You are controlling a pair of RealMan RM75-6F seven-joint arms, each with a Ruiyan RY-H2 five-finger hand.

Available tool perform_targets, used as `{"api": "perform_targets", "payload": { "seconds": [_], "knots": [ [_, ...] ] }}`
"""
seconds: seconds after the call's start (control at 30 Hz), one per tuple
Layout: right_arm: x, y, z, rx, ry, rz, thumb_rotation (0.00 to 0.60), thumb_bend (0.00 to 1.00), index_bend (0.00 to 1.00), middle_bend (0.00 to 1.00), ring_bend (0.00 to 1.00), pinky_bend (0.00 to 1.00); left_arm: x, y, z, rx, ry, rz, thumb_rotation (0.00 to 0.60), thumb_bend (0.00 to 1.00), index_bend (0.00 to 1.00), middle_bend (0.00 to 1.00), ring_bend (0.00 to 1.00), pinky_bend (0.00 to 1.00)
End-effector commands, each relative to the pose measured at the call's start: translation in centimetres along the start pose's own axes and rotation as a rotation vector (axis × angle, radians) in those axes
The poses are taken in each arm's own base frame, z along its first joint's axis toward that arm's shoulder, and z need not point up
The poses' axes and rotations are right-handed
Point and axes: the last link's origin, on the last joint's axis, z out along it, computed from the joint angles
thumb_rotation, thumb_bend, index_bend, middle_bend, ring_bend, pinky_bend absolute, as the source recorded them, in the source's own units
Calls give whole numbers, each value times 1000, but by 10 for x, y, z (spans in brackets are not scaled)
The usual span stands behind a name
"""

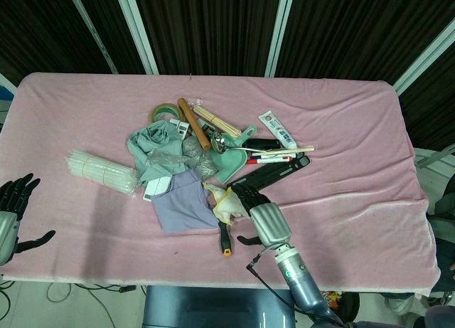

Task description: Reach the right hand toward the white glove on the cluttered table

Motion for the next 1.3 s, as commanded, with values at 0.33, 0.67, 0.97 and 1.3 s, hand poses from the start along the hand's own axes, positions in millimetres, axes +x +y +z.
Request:
{"api": "perform_targets", "payload": {
  "seconds": [0.33,0.67,0.97,1.3],
  "knots": [
    [-37,1,56,-59,-23,-31,600,199,202,217,191,348,2,-2,3,14,-13,-30,600,0,0,0,0,0],
    [-44,-4,73,-31,15,13,600,684,653,593,553,624,2,-1,3,18,-13,-37,600,0,0,0,0,0],
    [5,-22,70,69,148,79,600,752,694,625,583,631,2,0,2,10,-11,-29,600,0,0,0,0,0],
    [47,-58,38,180,194,212,600,753,694,624,583,631,1,0,1,8,-8,-14,600,0,0,0,0,0]
  ]
}}
